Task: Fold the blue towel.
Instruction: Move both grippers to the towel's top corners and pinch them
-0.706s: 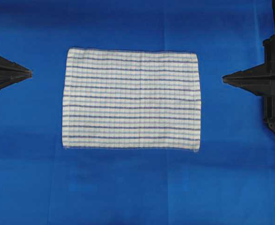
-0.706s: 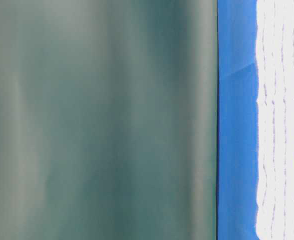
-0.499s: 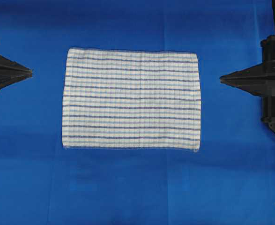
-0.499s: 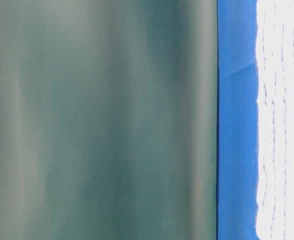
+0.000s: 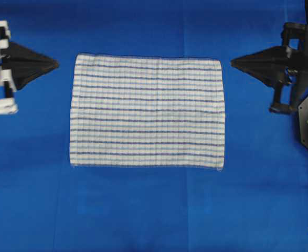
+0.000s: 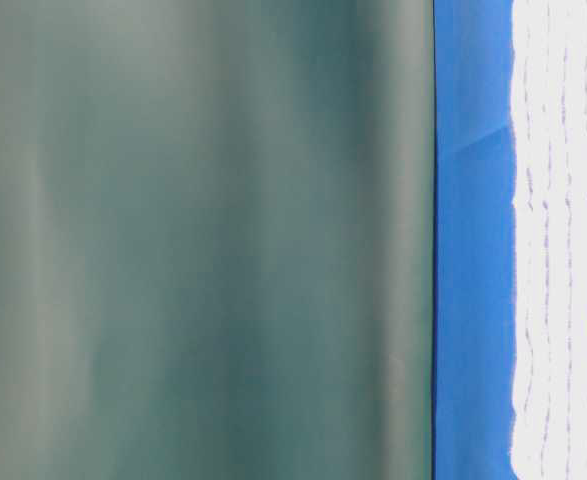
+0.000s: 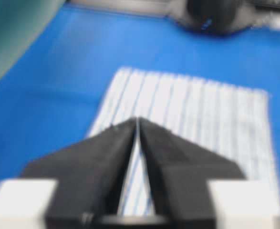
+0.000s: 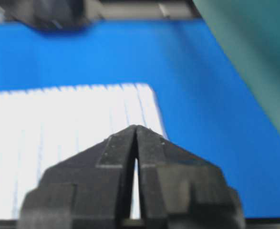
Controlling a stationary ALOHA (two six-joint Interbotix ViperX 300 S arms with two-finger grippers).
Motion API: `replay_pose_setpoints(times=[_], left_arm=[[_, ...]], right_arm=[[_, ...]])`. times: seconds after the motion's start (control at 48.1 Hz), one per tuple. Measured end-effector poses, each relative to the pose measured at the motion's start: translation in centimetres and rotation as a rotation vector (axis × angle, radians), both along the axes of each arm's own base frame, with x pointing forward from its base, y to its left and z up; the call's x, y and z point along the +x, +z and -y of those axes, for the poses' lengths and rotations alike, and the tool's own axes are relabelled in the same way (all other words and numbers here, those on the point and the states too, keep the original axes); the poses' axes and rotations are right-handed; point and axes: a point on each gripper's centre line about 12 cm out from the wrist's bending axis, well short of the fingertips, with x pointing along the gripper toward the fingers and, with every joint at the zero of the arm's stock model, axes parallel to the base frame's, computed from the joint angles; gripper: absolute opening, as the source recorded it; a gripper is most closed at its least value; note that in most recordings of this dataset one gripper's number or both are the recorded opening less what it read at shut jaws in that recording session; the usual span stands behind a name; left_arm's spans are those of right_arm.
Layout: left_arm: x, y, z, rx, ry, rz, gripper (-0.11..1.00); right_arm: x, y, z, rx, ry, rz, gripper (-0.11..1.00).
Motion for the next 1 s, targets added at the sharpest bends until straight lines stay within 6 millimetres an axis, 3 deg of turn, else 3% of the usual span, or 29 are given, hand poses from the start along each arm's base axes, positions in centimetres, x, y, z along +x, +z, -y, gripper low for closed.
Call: replay_pose_setpoints(times=[0.145,0.208,0.374,0.602,0.997], left_arm=[[1.0,-2.7,-1.6,-0.022,0.058,-0.093,0.62],[1.3,-3.9,-2.3,-0.031,0.080,-0.122,0.75],[2.2,-7.2,-3.8,-0.054,0.128,-0.202,0.68],[2.9,-11.4,-5.6,-0.081,0.184,-0.281,0.67],[3.8,-16.3,-7.2,-0.128,0.226,-0.403,0.64]], right_arm=[[0.8,-2.7,1.6,0.040,-0.062,-0.105,0.61],[1.0,-3.9,2.3,0.058,-0.090,-0.146,0.72],[1.5,-6.7,3.9,0.092,-0.151,-0.218,0.67],[1.8,-10.6,5.5,0.131,-0.222,-0.290,0.67],[1.8,-15.5,6.4,0.178,-0.293,-0.373,0.66]])
